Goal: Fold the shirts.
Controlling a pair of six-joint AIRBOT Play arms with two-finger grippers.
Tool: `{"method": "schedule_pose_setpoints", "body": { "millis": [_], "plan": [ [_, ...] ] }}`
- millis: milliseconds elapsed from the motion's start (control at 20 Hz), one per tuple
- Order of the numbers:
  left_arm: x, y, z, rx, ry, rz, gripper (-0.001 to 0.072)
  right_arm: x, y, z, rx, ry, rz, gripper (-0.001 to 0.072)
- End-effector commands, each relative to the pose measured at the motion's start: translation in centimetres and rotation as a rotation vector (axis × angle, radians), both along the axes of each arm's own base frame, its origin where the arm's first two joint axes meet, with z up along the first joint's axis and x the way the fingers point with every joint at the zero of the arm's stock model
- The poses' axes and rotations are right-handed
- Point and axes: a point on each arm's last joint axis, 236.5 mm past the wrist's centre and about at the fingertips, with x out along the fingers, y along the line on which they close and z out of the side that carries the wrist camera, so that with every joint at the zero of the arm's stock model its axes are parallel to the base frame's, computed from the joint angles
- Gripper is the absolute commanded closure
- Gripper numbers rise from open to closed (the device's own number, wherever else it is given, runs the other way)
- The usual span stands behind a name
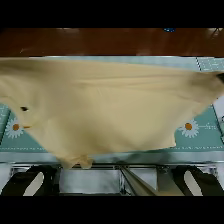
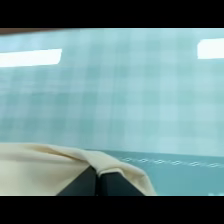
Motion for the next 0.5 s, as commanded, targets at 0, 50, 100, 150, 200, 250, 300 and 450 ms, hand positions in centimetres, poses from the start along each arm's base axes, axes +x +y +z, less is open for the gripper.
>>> {"method": "schedule_pose_setpoints", "body": {
  "millis": [0, 50, 100, 150, 200, 250, 300, 450],
  "plan": [
    [7.2, 1.0, -10.0, -0.087, 0.077, 0.115, 0.0693, 6.5, 1.0, -7.6, 0.143, 0.108, 0.052, 0.0686],
    [9.4, 0.6, -11.9, -0.127, 0.085, 0.124, 0.0693, 8.7, 1.2, -9.0, 0.185, 0.114, 0.060, 0.0685],
    [12.1, 0.0, -13.5, -0.175, 0.071, 0.122, 0.0693, 11.1, 1.2, -10.5, 0.225, 0.108, 0.056, 0.0686],
    [14.3, -0.5, -15.0, -0.224, 0.056, 0.127, 0.0693, 13.6, 0.7, -12.3, 0.260, 0.114, 0.033, 0.0686],
    [16.6, -1.0, -16.5, -0.275, 0.045, 0.139, 0.0693, 15.7, 0.2, -14.1, 0.278, 0.131, 0.016, 0.0686],
    [18.4, -1.3, -18.0, -0.317, 0.052, 0.150, 0.0693, 17.7, -0.2, -16.1, 0.304, 0.161, -0.001, 0.0686],
    [19.9, -1.7, -19.7, -0.355, 0.078, 0.160, 0.0693, 19.6, -0.5, -17.7, 0.328, 0.187, -0.010, 0.0686],
    [23.1, -2.8, -23.9, -0.439, 0.159, 0.178, 0.0693, 24.5, -0.7, -20.9, 0.421, 0.225, -0.029, 0.0685]
  ]
}}
